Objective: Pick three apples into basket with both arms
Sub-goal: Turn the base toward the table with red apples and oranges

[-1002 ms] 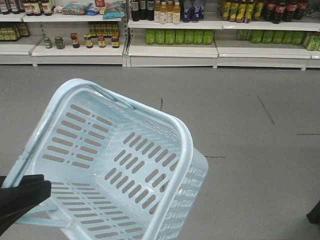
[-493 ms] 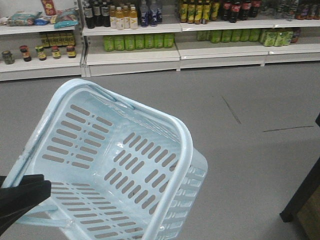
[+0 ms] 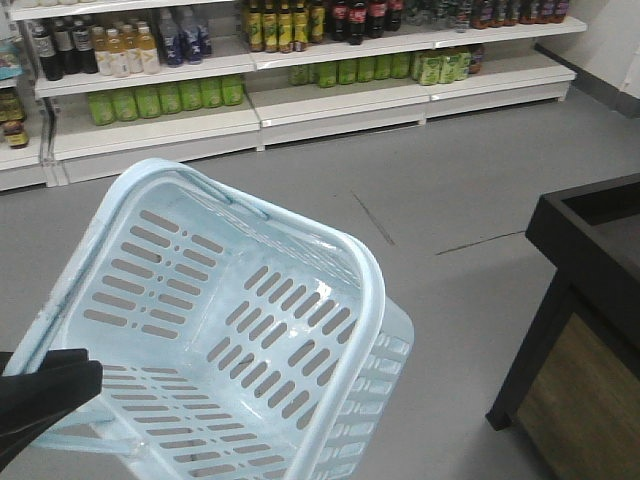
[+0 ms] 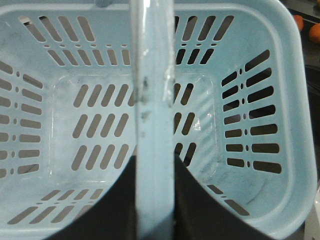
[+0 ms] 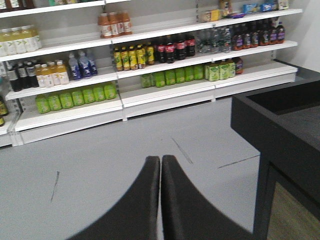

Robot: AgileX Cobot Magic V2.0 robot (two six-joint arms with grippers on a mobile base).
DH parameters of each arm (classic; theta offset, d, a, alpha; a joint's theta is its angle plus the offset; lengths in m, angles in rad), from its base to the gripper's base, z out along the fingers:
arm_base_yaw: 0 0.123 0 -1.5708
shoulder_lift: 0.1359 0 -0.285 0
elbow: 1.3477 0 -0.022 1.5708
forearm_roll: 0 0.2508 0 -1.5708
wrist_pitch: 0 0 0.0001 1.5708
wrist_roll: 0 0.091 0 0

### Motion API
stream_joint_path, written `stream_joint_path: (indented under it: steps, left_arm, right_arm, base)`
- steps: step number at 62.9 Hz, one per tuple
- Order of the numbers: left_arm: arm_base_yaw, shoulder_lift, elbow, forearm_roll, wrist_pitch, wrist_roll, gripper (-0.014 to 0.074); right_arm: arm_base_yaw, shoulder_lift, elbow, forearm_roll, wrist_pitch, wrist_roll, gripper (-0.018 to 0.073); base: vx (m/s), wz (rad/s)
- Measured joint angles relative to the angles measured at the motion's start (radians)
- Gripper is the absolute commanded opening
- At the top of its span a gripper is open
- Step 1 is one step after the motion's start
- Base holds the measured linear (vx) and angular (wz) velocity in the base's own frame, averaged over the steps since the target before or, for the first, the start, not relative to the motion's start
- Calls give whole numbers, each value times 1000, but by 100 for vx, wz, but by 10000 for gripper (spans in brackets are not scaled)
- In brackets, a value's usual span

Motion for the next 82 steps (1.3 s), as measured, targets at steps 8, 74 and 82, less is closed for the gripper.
stream_joint_path:
  steps: [8, 74, 82]
  left_arm:
    - [0, 0, 0, 0, 0, 0, -6]
    - [0, 0, 0, 0, 0, 0, -6]
    - [0, 0, 0, 0, 0, 0, -6]
  right_arm:
    - [0, 0, 0, 0, 0, 0, -7]
    - [0, 0, 0, 0, 0, 0, -7]
    - [0, 0, 0, 0, 0, 0, -7]
  base:
    - [14, -47]
    - [12, -49]
    - [9, -40]
